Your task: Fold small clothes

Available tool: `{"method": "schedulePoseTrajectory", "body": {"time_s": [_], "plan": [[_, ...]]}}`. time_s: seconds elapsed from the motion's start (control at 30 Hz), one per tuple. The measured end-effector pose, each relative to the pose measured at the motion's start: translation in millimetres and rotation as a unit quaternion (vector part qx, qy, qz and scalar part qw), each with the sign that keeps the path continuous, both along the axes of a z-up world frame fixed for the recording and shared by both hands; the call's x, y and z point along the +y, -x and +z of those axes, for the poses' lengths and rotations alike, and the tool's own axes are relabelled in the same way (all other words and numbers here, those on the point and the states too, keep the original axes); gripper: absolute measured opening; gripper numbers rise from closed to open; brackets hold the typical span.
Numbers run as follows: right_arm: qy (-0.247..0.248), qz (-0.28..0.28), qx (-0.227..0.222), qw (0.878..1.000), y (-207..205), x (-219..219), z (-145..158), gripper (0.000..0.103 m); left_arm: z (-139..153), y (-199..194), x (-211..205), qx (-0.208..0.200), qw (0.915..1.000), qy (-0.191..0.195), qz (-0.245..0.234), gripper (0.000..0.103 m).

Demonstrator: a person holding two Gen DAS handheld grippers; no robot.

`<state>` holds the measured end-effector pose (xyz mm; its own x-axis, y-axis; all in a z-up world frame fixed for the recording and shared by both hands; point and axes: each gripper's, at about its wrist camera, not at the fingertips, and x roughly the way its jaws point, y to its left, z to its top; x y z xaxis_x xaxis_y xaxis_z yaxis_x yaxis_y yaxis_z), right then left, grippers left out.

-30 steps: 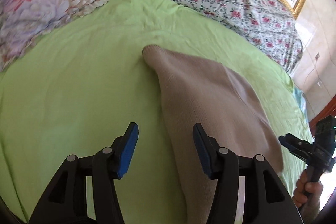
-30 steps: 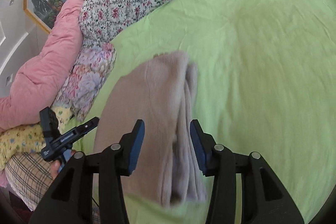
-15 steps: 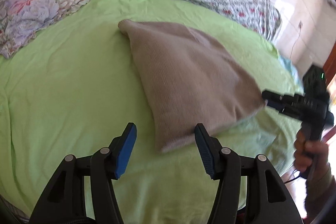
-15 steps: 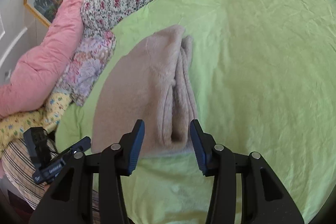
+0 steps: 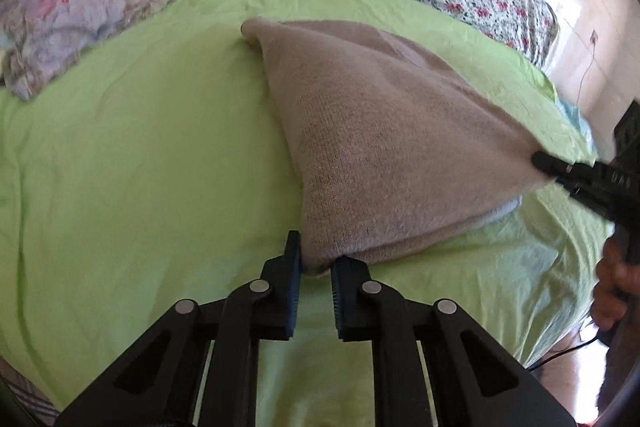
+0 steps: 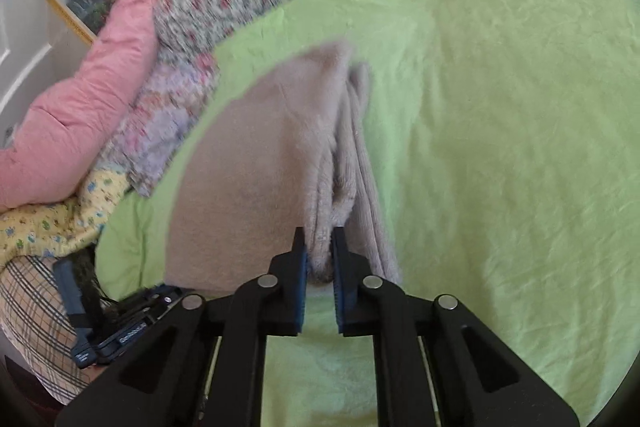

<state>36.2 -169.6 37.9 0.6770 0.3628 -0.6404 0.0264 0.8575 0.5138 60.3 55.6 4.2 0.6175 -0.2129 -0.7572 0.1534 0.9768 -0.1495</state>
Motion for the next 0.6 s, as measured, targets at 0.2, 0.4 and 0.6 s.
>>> {"method": "schedulePoseTrajectory", "body": {"time_s": [0.2,0.4,0.6], "plan": [[0.063,0.000,0.055,0.996,-7,3,-30,0.011,-15,1,2,0.028,0.9995,0.013,0.007,0.010],[0.074,-0.005,0.063,0.995,-11,2,-37,0.012,-12,4,10,0.039,0.9988,0.026,-0.007,0.011],[0.054,-0.026,0.060,0.996,6,-15,-24,0.029,14,18,20,0.017,0.9986,0.040,-0.029,0.011]]}}
